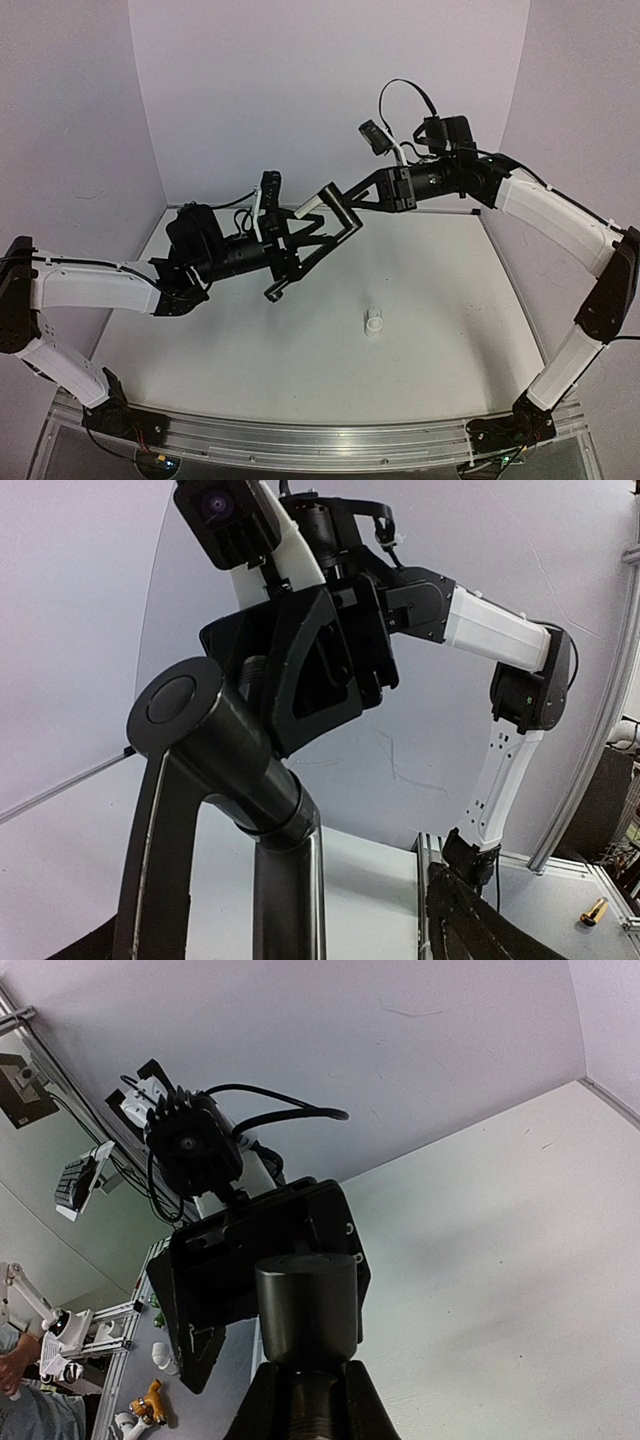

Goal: Install the water faucets

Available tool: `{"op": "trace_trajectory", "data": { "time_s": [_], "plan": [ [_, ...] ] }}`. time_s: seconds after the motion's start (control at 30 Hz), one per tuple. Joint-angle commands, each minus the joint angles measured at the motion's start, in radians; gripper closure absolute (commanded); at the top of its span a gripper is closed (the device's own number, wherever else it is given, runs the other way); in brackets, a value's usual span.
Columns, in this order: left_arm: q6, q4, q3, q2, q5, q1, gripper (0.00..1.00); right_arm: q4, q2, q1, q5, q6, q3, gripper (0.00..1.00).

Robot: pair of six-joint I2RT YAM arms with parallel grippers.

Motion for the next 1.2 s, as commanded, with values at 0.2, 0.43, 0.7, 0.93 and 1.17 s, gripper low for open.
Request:
{"op": "trace_trajectory", "data": {
  "time_s": [0.2, 0.43, 0.7, 0.93, 1.17],
  "plan": [
    [0.062, -0.385, 0.115, -0.059, 0.014, -0.004, 0.18, 0.076, -0.039, 0.005, -0.055, 0.008, 0.016, 1.0],
    [0.03, -0.428, 0.148, -0.026, 0.116, -0.004, 0.25, 0.076, -0.031, 0.006, -0.081, 0.005, 0.016, 1.0],
    [-0.008, -0.363, 0.154, 0.0, 0.163, -0.004, 0.5, 0.075, -0.027, 0.009, -0.09, 0.007, 0.015, 1.0],
    [-0.001, -0.384, 0.161, 0.002, 0.142, -0.002, 0.74, 0.074, -0.028, 0.01, -0.09, 0.007, 0.018, 1.0],
    [-0.007, -0.38, 0.134, -0.03, 0.092, -0.002, 1.0, 0.074, -0.023, 0.009, -0.049, 0.002, 0.011, 0.77]
  ]
}}
